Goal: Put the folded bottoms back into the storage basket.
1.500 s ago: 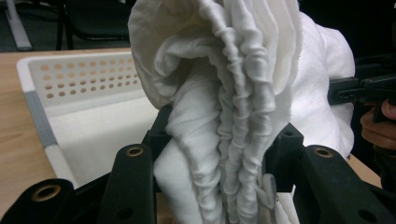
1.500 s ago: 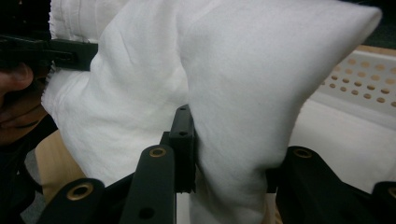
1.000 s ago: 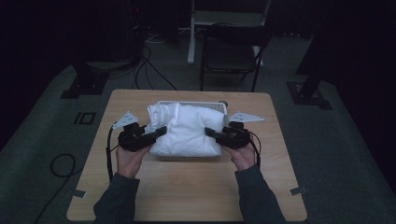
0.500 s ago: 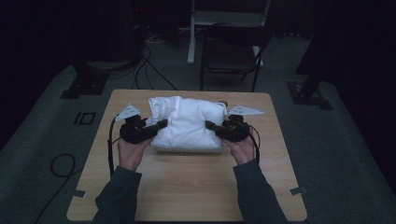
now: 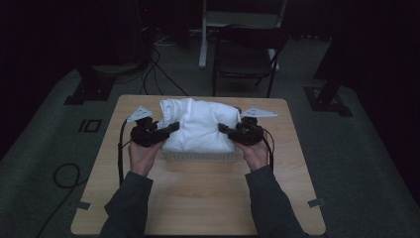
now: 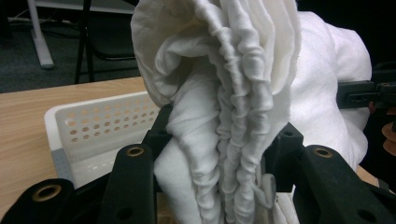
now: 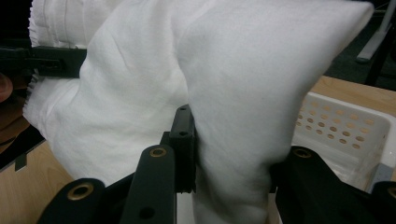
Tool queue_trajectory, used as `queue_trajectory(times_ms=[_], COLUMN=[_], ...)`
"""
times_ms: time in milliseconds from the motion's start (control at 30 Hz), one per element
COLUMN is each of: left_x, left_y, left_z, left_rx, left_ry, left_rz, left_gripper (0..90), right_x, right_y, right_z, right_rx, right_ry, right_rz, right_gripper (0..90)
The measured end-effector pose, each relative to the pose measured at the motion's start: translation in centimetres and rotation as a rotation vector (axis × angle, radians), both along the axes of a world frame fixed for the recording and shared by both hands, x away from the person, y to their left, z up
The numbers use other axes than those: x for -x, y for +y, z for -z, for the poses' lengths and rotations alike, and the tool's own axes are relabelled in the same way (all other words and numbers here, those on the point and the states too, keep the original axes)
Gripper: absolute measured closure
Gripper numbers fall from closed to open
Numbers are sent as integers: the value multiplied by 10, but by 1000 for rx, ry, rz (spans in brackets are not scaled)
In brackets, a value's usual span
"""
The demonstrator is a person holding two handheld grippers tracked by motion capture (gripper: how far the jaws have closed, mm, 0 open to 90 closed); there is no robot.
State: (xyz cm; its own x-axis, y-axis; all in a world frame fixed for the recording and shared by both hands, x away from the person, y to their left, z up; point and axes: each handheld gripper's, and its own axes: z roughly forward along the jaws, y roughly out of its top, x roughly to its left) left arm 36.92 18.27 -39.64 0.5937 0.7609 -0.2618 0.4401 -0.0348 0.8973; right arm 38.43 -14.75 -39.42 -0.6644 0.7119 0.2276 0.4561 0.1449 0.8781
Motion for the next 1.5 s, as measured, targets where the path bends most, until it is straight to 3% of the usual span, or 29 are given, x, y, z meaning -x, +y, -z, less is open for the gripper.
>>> queue_trajectory(times_ms=[633,1100,1500], left_x=[-10,-18,-29], left_y=[-1,-3,-9], left_z=[-2,-9,-5], left_rx=[14,-1,-8], left_ry=[-6,-15,-6], left_rz=[-17,-37,-56], left_gripper=[556,556,558], right_x=[-10,-20,-31], right_y=[1,4,4], right_z=[-6,-11,-7], right_rx=[2,6,13], right_ry=[-6,-16,-8], right_rz=[18,37,65], right_gripper=[683,682,683])
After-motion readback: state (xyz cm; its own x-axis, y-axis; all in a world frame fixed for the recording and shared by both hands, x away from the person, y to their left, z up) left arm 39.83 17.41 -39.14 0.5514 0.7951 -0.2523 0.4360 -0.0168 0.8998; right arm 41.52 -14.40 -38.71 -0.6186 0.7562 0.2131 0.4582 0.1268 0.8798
